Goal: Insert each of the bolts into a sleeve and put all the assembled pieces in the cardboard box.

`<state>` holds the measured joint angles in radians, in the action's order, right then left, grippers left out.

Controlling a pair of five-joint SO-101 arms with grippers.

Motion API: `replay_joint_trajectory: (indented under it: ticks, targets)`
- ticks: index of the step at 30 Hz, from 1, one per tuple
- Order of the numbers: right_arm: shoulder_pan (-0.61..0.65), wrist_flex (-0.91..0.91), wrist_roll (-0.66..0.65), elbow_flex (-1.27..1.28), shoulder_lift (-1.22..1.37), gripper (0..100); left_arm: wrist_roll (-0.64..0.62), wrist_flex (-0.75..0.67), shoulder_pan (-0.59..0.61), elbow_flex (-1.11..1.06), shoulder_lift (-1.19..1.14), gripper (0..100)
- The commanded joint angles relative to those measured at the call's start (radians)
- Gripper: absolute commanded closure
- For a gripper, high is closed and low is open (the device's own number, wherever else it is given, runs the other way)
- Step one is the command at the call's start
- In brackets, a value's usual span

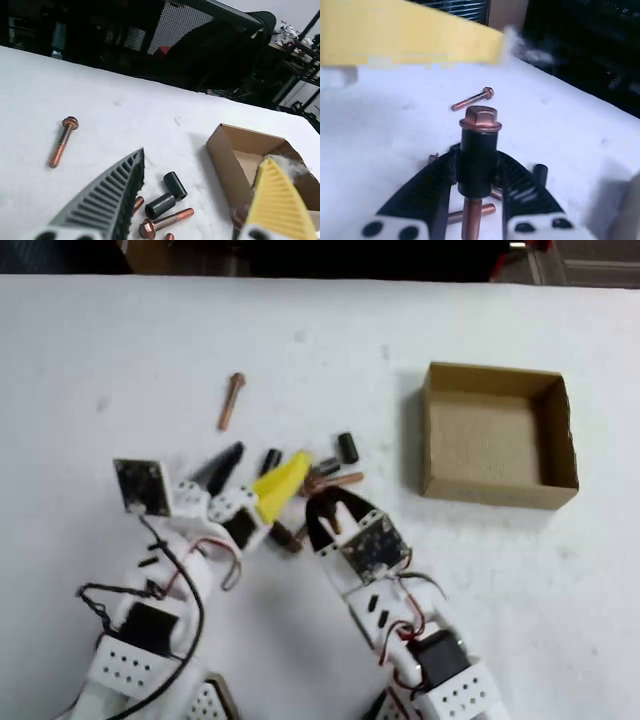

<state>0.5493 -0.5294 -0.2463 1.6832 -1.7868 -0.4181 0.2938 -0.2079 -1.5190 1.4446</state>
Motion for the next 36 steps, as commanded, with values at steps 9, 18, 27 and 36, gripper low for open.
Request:
replay_joint_trajectory:
  ticks: [9, 18, 27, 36]
  targets:
    - [-0.306, 0.102, -0.008, 0.008, -0.013, 98.1, 0.040, 0.311, 0.133, 0.163, 0.022, 97]
    - [-0.521, -0.067, -0.009, -0.238, -0.005, 98.1, 0.092, 0.262, 0.176, 0.060, 0.021, 95]
    - [-0.524, -0.119, -0.014, -0.494, 0.272, 98.1, 0.094, 0.126, 0.176, -0.038, 0.021, 95]
    - [-0.576, -0.039, -0.011, -0.850, 0.903, 98.1, 0.186, 0.129, 0.176, -0.052, 0.021, 95]
